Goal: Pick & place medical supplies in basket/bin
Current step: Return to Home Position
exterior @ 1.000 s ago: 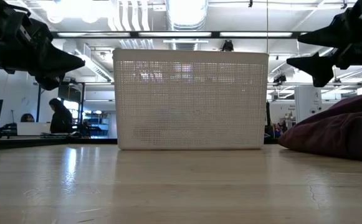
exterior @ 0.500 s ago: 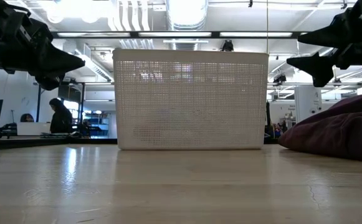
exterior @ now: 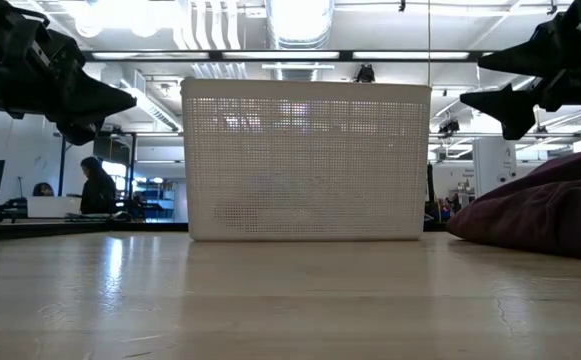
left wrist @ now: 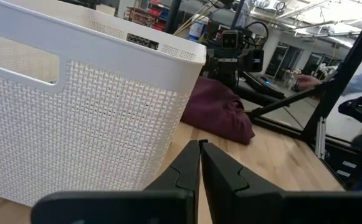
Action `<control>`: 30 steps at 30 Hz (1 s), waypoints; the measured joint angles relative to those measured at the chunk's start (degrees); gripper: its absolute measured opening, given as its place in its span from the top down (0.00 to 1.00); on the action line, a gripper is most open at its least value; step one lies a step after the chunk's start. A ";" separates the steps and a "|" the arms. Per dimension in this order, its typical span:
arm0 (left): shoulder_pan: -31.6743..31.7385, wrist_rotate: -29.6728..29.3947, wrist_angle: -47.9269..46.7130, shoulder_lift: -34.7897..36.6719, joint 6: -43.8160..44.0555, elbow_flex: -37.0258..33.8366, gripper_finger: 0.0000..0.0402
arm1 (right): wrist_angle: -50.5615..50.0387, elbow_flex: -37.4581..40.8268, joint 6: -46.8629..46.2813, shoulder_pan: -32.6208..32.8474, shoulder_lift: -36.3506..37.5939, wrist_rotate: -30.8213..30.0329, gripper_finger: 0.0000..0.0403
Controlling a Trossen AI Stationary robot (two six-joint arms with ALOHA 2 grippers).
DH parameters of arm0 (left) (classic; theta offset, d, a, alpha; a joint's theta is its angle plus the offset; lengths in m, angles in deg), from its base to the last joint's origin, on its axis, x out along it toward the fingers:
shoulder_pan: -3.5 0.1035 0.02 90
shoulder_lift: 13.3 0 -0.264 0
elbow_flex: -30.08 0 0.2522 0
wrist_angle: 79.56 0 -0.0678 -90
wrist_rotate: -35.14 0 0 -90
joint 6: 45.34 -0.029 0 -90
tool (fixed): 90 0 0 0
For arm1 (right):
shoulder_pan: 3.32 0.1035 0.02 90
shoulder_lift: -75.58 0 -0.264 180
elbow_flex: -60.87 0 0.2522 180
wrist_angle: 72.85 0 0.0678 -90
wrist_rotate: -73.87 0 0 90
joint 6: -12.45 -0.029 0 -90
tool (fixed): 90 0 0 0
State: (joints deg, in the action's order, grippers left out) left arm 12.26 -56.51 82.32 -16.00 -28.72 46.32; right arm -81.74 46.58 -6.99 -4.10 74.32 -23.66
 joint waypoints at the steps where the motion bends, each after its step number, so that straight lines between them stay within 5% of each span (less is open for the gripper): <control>1: 0.01 0.00 0.00 0.00 0.00 0.00 1.00 | 0.01 0.00 0.00 0.00 -0.01 0.00 0.25; 30: 0.00 -0.02 -0.10 0.00 0.00 -0.02 1.00 | 0.01 0.00 0.00 -0.02 -0.02 0.00 0.23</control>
State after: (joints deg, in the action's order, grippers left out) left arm 12.26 -56.53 82.22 -16.00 -28.72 46.30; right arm -81.73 46.58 -6.99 -4.12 74.30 -23.66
